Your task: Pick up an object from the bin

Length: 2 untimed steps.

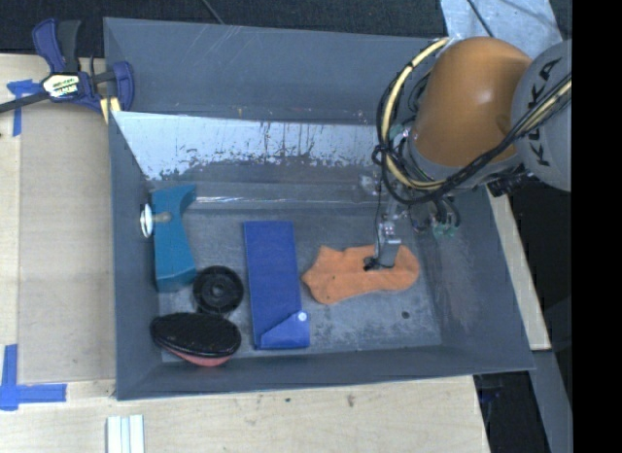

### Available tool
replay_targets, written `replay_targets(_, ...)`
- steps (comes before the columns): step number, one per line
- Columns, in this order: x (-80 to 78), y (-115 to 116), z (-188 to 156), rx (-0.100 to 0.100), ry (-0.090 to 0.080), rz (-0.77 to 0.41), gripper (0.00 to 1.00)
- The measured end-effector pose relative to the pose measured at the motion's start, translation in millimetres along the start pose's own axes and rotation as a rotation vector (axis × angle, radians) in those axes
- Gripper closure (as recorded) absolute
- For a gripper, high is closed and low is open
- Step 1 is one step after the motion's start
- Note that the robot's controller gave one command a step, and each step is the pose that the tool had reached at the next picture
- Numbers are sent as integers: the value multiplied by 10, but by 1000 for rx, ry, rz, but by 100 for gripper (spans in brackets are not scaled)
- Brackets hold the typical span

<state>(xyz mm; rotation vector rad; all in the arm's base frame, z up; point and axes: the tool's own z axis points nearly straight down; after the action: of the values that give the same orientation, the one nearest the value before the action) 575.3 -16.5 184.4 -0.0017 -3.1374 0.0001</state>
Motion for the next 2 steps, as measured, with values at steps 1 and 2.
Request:
replay_targets(1, -13, 0, -50, 0, -8, 0, 0)
replay_targets(2, 65, -51, 609, 0, -12, 21, 0)
